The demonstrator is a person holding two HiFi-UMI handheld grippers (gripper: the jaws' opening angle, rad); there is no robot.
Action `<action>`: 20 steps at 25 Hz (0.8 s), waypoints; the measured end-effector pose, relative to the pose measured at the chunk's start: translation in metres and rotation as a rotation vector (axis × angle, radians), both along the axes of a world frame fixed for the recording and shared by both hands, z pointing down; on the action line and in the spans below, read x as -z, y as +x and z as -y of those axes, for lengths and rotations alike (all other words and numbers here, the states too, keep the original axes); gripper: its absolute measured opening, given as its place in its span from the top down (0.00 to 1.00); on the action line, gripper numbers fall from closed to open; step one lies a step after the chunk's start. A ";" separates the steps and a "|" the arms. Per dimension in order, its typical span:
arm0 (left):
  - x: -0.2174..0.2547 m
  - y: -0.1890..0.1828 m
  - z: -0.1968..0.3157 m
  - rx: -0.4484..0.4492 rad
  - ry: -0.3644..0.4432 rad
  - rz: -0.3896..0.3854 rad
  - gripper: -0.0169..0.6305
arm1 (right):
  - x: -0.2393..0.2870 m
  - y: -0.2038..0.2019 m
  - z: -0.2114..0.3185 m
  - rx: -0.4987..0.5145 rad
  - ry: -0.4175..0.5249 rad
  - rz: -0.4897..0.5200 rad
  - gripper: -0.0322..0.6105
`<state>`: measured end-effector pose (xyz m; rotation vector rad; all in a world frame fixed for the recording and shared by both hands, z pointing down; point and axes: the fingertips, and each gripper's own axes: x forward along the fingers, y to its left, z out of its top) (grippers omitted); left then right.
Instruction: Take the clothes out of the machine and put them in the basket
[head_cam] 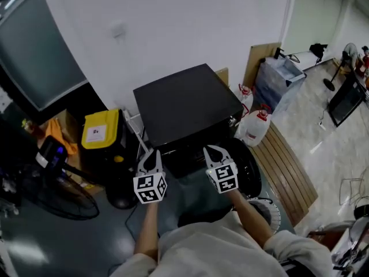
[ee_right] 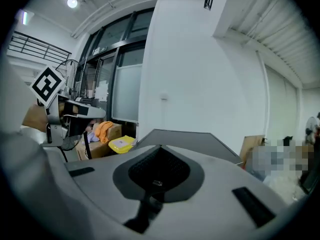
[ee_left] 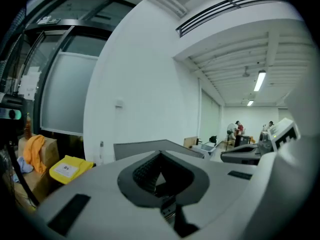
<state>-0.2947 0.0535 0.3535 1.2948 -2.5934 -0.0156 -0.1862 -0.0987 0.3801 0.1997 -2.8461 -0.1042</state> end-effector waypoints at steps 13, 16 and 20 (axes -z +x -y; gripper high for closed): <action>-0.008 -0.001 -0.005 -0.008 -0.006 -0.007 0.95 | 0.000 -0.017 -0.011 0.032 0.003 -0.021 0.92; -0.007 0.002 0.001 -0.025 -0.007 -0.004 0.95 | 0.001 -0.014 -0.007 0.021 0.005 -0.017 0.92; -0.007 0.002 0.004 -0.033 -0.002 -0.005 0.95 | 0.001 -0.013 -0.008 0.017 0.008 -0.027 0.92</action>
